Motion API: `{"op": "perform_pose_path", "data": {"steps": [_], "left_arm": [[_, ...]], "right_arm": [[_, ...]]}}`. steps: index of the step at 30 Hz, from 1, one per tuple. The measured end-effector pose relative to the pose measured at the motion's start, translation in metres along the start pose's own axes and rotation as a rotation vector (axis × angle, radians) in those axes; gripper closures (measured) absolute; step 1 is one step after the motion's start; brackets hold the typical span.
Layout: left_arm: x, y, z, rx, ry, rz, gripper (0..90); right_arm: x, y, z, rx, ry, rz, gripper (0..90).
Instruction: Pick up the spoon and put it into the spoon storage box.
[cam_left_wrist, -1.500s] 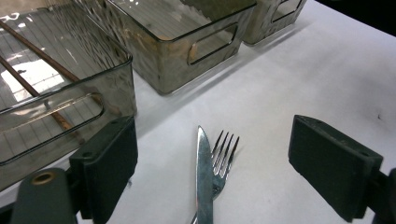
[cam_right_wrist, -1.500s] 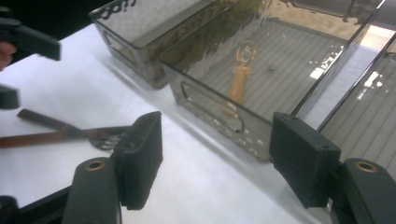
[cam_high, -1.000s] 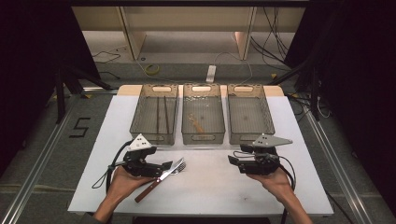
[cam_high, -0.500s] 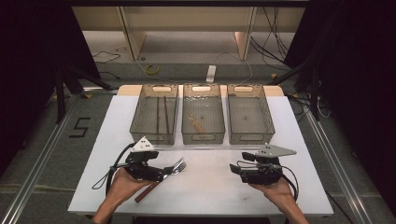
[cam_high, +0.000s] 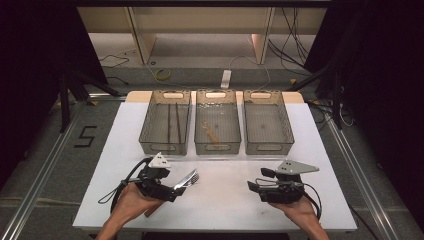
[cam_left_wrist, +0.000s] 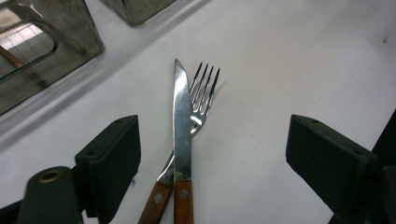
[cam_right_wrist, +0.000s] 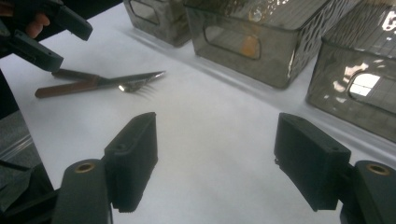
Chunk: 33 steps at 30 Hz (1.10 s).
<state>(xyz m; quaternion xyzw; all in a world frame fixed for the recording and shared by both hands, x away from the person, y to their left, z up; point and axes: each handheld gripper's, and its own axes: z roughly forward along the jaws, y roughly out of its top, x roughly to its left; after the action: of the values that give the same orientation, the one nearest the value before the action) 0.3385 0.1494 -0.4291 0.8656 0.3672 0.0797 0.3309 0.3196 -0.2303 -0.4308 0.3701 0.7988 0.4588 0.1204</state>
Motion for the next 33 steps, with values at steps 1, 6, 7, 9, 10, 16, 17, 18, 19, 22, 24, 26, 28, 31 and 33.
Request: {"op": "perform_pose_path", "data": {"steps": [1, 6, 7, 9, 10, 16, 17, 18, 19, 22, 24, 26, 28, 31, 33], "left_arm": [[0.000, -0.001, 0.000, 0.010, -0.003, 0.002, 17.9], [0.001, -0.004, 0.000, 0.046, -0.017, 0.000, 19.1], [0.001, -0.005, 0.000, 0.055, -0.014, -0.003, 19.7], [0.002, -0.007, 0.000, 0.070, -0.009, -0.006, 20.1], [0.002, -0.008, 0.000, 0.076, -0.003, -0.008, 20.7], [0.004, -0.012, 0.001, 0.118, 0.018, -0.014, 23.4], [0.005, -0.013, 0.001, 0.126, 0.019, -0.012, 23.8], [0.005, -0.014, 0.001, 0.132, 0.019, -0.009, 24.5], [0.005, -0.014, 0.002, 0.136, 0.020, -0.009, 25.6], [0.005, -0.016, 0.002, 0.150, 0.022, -0.004, 27.3], [0.006, -0.017, 0.003, 0.164, 0.026, -0.005, 28.4], [0.006, -0.018, 0.003, 0.178, 0.027, -0.005, 29.0], [0.006, -0.018, 0.004, 0.188, 0.023, -0.013, 29.5], [0.006, -0.019, 0.005, 0.208, 0.018, -0.016, 30.3], [0.007, -0.020, 0.006, 0.224, 0.020, -0.013, 30.7]], "right_arm": [[0.001, -0.001, 0.000, 0.005, -0.001, -0.005, 30.6], [0.004, -0.002, -0.001, 0.002, -0.003, -0.011, 30.3], [0.004, -0.002, -0.002, -0.001, 0.000, -0.008, 30.3], [0.004, -0.003, -0.002, -0.003, -0.003, -0.006, 30.2], [0.004, -0.003, -0.002, -0.003, -0.002, -0.003, 30.2], [0.005, -0.004, -0.004, -0.008, -0.001, 0.002, 28.5], [0.005, -0.004, -0.004, -0.009, 0.000, 0.002, 28.4], [0.004, -0.004, -0.004, -0.011, 0.000, 0.002, 28.3], [0.004, -0.004, -0.004, -0.012, 0.000, 0.006, 28.3], [0.004, -0.005, -0.005, -0.020, 0.001, 0.008, 28.1], [0.004, -0.005, -0.006, -0.021, 0.002, 0.011, 27.8], [0.004, -0.005, -0.006, -0.020, -0.001, 0.014, 27.7], [0.004, -0.005, -0.006, -0.019, -0.002, 0.011, 27.7], [0.004, -0.005, -0.007, -0.020, -0.002, 0.009, 27.6], [0.004, -0.006, -0.007, -0.019, -0.002, 0.011, 27.5]]}}
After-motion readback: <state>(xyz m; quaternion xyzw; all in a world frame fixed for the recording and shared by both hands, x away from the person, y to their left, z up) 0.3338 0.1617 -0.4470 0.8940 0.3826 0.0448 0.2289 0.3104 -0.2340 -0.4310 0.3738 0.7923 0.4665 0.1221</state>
